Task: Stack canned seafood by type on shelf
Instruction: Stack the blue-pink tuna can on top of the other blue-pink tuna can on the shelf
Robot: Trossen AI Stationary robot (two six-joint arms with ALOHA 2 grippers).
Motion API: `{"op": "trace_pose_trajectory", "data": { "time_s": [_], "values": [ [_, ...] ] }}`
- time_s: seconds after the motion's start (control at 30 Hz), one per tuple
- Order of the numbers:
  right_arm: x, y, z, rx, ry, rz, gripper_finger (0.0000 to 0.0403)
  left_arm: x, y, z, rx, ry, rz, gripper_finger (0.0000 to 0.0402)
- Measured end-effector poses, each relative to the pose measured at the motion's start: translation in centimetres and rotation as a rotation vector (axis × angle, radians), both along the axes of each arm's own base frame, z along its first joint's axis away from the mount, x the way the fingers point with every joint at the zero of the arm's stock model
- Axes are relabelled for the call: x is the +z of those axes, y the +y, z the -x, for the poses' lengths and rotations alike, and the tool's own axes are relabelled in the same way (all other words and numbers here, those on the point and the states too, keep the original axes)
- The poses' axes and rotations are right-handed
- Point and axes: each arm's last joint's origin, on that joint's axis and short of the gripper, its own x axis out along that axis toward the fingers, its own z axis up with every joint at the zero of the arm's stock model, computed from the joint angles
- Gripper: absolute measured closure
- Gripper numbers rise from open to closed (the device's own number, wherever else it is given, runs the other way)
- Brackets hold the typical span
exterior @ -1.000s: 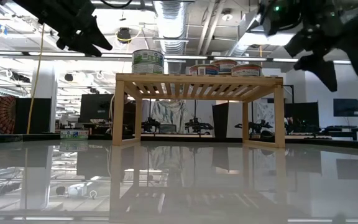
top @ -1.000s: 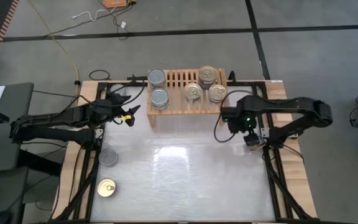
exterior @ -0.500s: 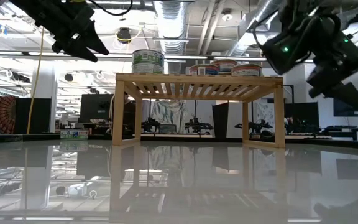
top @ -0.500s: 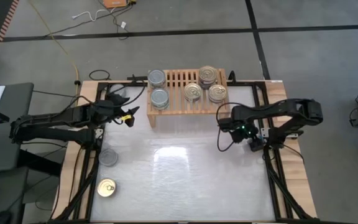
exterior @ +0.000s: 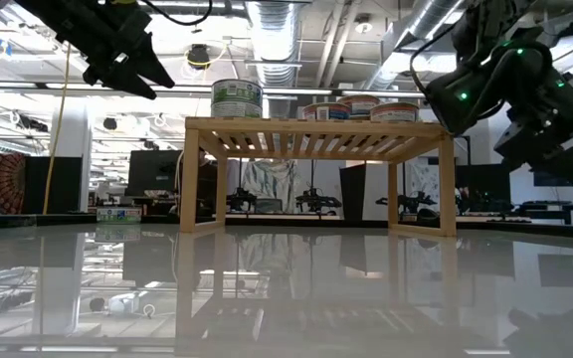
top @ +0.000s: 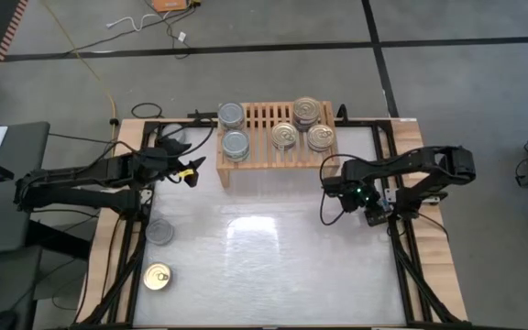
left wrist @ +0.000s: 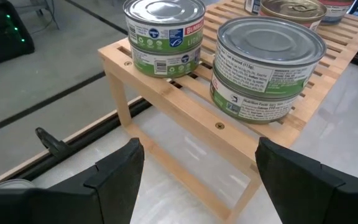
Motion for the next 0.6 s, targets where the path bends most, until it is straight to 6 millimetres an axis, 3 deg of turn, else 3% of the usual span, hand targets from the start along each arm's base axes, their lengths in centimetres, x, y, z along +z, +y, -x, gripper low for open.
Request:
{"op": "trace_pose_trajectory", "data": {
  "time_s": [0.07,0.6],
  "values": [
    [0.01,0.00,-0.03,0.001,-0.002,0.000,0.0186,0.00,0.00,0.00,0.000,0.000,0.000,0.0104],
    [0.75,0.57,-0.71,0.029,-0.029,0.007,0.0185,-0.01,0.00,0.00,-0.006,0.011,-0.010,0.0104]
  ]
}}
